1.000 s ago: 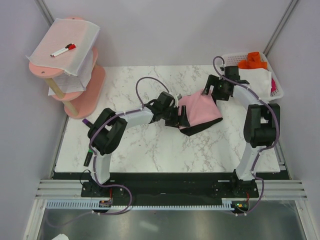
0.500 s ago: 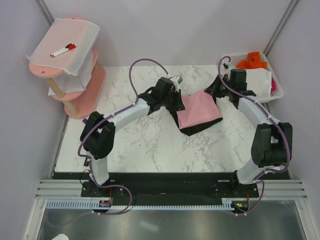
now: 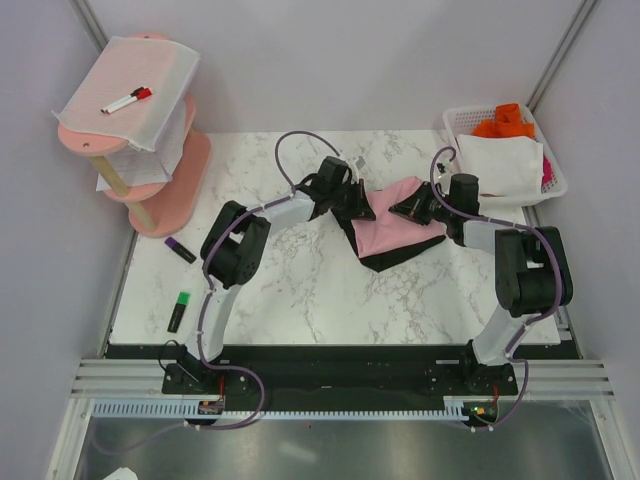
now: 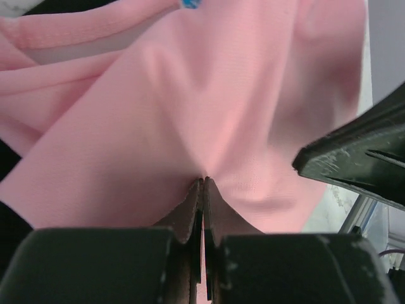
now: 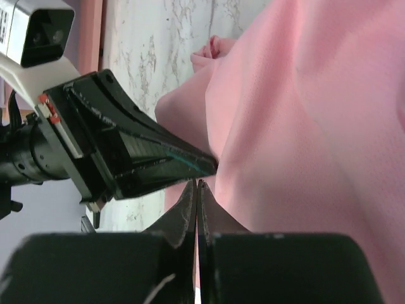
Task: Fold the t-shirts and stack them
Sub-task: Put the neatly folded tshirt into the corner of the board with the right arm
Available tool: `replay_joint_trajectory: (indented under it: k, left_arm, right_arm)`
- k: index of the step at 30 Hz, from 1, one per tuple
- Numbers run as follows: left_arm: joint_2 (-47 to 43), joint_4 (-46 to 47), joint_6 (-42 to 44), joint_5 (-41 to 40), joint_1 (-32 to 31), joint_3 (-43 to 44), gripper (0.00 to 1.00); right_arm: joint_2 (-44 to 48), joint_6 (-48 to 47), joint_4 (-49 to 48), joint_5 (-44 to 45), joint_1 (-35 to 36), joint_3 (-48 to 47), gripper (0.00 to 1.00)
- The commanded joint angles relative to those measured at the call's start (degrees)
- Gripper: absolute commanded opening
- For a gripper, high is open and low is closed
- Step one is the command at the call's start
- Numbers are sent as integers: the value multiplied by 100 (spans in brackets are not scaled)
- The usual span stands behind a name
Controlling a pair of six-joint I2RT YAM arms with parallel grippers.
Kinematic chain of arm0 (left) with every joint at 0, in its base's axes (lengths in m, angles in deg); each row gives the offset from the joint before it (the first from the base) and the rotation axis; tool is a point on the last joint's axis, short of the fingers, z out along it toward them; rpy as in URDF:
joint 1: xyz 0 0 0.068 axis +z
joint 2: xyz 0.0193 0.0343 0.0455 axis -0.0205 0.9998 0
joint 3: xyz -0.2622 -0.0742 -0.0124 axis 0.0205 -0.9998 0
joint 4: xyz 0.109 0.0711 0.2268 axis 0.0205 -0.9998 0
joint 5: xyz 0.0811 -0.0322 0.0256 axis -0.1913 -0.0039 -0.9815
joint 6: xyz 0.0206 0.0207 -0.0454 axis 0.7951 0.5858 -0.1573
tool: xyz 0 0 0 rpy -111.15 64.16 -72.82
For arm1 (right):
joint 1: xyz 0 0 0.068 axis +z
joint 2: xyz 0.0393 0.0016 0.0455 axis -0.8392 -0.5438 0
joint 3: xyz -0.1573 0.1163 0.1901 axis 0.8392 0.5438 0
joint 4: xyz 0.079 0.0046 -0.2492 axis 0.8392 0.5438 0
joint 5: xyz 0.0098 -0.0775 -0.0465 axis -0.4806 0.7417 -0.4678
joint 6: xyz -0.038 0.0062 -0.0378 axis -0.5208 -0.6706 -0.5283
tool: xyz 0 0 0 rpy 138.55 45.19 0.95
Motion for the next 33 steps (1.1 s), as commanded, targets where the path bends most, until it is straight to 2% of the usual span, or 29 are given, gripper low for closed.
replay_joint_trajectory:
  k: [1,9,14,25,33]
  left_arm:
    - [253,416,-293,208,245,133,2]
    - [245,460,-240,155,413,-148,2]
    - [184,477,-231,190,422,-218,2]
    - [-940,1347,-416,576,360,-921,2]
    - [-775,1787,-600,998,27,-922,2]
  right_arm:
    - [-142,-199,-210,100,-2,237,0]
    - [-160,-814,975,1252,-133,440,0]
    - [-116,-973,1126,1429,-169,449,0]
    - [288,-578,169,612,-160,194,0]
    - [-9,-77,-824,629,-160,1,0]
